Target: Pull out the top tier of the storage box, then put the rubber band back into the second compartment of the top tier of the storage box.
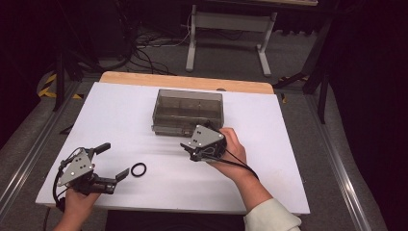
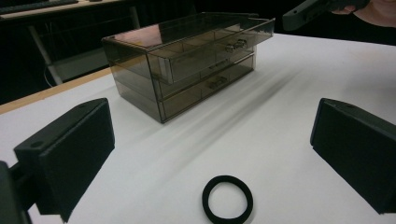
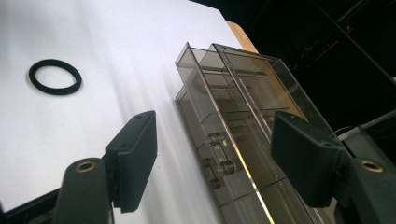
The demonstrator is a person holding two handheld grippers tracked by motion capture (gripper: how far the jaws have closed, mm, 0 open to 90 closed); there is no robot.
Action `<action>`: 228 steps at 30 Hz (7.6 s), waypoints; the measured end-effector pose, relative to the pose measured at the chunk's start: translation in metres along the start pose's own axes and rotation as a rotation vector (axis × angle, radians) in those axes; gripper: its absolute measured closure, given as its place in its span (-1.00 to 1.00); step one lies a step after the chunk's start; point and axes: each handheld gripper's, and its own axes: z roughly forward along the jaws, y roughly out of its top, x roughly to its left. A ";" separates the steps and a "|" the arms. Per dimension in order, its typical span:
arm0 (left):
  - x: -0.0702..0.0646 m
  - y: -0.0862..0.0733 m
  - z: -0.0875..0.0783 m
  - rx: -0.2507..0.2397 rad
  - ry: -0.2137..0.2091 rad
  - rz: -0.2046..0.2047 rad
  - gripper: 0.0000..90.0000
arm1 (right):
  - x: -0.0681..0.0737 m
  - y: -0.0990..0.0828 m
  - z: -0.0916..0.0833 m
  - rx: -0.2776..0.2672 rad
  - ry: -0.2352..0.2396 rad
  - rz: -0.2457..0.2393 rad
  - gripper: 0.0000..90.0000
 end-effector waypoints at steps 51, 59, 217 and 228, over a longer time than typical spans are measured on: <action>0.001 -0.001 0.000 0.003 -0.002 -0.007 -0.99 | -0.041 -0.010 0.051 0.296 0.179 -0.063 0.06; 0.001 -0.001 0.000 0.003 -0.003 -0.007 -0.99 | -0.033 -0.010 0.060 0.339 0.157 -0.124 0.30; 0.006 0.006 0.008 0.091 -0.043 -0.002 -0.99 | 0.008 -0.172 -0.087 -0.097 -0.040 0.542 -0.98; 0.010 0.012 0.017 0.214 -0.015 -0.005 -0.90 | 0.009 -0.172 -0.085 -0.091 -0.031 0.542 -0.98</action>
